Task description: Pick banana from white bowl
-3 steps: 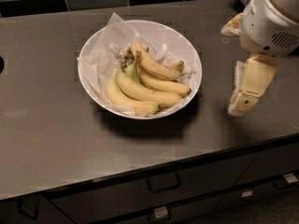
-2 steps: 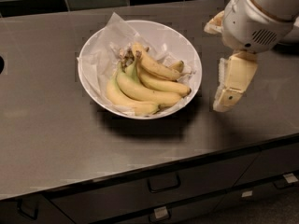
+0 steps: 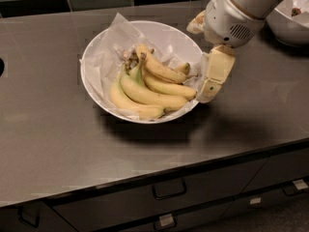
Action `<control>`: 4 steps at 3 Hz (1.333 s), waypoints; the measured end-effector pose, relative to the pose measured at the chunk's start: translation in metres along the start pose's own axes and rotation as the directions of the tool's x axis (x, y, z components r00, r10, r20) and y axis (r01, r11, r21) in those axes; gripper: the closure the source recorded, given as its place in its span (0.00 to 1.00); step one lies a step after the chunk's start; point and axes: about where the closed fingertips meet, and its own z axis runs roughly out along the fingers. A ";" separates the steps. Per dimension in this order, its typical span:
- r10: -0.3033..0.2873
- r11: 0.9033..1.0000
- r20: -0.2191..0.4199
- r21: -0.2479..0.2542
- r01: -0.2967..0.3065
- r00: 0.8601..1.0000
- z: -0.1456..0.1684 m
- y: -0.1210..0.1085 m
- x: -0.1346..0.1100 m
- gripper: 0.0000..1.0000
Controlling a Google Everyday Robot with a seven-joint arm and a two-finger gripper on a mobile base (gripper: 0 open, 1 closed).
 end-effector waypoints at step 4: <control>0.037 0.996 0.065 -0.080 -0.032 0.997 0.043 -0.042 -0.002 0.10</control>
Offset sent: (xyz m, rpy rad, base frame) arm 0.0328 0.0003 -0.0217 0.0542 0.0614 0.0056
